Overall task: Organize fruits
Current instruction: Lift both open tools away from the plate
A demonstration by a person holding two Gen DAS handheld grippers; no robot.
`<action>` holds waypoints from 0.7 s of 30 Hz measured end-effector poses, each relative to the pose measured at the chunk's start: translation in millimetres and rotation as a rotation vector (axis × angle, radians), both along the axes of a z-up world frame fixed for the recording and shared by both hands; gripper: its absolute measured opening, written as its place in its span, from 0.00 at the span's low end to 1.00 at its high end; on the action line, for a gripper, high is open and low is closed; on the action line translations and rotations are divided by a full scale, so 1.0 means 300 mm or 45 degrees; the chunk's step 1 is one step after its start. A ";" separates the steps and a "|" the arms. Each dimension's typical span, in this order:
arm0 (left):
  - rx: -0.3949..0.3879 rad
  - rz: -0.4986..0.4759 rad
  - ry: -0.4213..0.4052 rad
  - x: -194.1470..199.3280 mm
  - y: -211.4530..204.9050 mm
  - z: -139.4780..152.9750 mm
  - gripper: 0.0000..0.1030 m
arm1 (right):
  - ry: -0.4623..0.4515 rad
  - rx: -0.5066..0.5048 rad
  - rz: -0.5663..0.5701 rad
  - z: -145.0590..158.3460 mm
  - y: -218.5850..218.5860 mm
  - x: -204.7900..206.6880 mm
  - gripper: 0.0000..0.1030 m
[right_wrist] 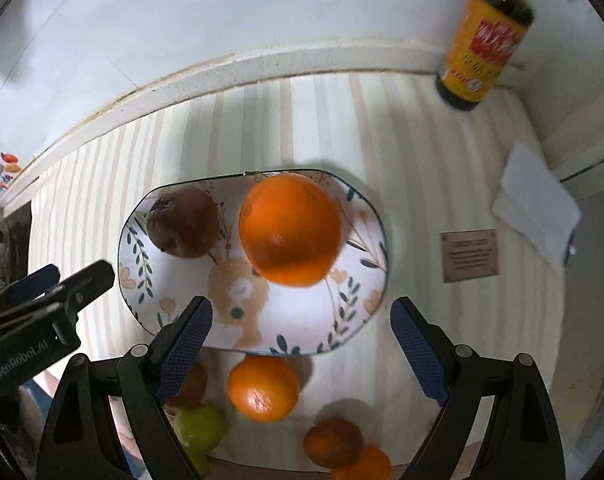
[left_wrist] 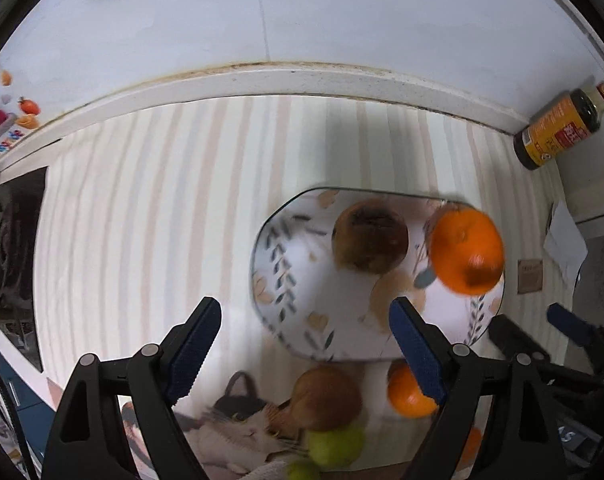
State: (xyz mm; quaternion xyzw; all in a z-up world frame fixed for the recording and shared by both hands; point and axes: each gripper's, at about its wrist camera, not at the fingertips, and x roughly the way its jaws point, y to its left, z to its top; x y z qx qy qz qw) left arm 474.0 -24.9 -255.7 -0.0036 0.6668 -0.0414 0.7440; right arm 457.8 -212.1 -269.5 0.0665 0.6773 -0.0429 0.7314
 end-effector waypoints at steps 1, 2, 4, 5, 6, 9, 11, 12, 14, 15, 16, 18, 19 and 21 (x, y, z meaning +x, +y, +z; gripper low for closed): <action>0.000 -0.003 -0.018 -0.023 0.007 0.016 0.83 | -0.016 -0.005 0.004 0.021 0.008 -0.026 0.90; 0.002 0.000 -0.035 -0.039 0.017 0.031 0.83 | -0.023 -0.007 0.006 0.035 0.013 -0.042 0.90; -0.006 -0.008 -0.076 -0.078 0.030 0.069 0.83 | -0.052 -0.003 0.005 0.072 0.026 -0.081 0.90; -0.003 -0.012 -0.093 -0.098 0.037 0.088 0.83 | -0.064 -0.002 0.006 0.084 0.031 -0.092 0.90; 0.003 -0.017 -0.103 -0.114 0.037 0.100 0.83 | -0.085 -0.014 0.007 0.110 0.036 -0.116 0.90; 0.013 -0.037 -0.175 -0.179 0.050 0.171 0.83 | -0.145 -0.039 0.013 0.183 0.047 -0.176 0.90; 0.007 -0.047 -0.204 -0.216 0.058 0.211 0.83 | -0.174 -0.047 0.018 0.225 0.055 -0.207 0.90; 0.005 -0.051 -0.220 -0.232 0.063 0.231 0.83 | -0.185 -0.054 0.021 0.243 0.059 -0.223 0.90; 0.002 -0.064 -0.256 -0.271 0.066 0.276 0.83 | -0.220 -0.070 0.030 0.295 0.069 -0.267 0.90; 0.006 -0.070 -0.266 -0.288 0.067 0.295 0.83 | -0.242 -0.078 0.034 0.325 0.073 -0.291 0.90; 0.007 -0.075 -0.281 -0.306 0.068 0.315 0.83 | -0.261 -0.084 0.035 0.350 0.074 -0.311 0.90; -0.010 -0.083 -0.302 -0.342 0.069 0.350 0.83 | -0.289 -0.098 0.039 0.393 0.080 -0.344 0.90; -0.013 -0.084 -0.318 -0.360 0.071 0.369 0.83 | -0.306 -0.101 0.040 0.416 0.082 -0.362 0.90; -0.025 -0.095 -0.343 -0.386 0.068 0.398 0.83 | -0.329 -0.105 0.042 0.458 0.087 -0.401 0.90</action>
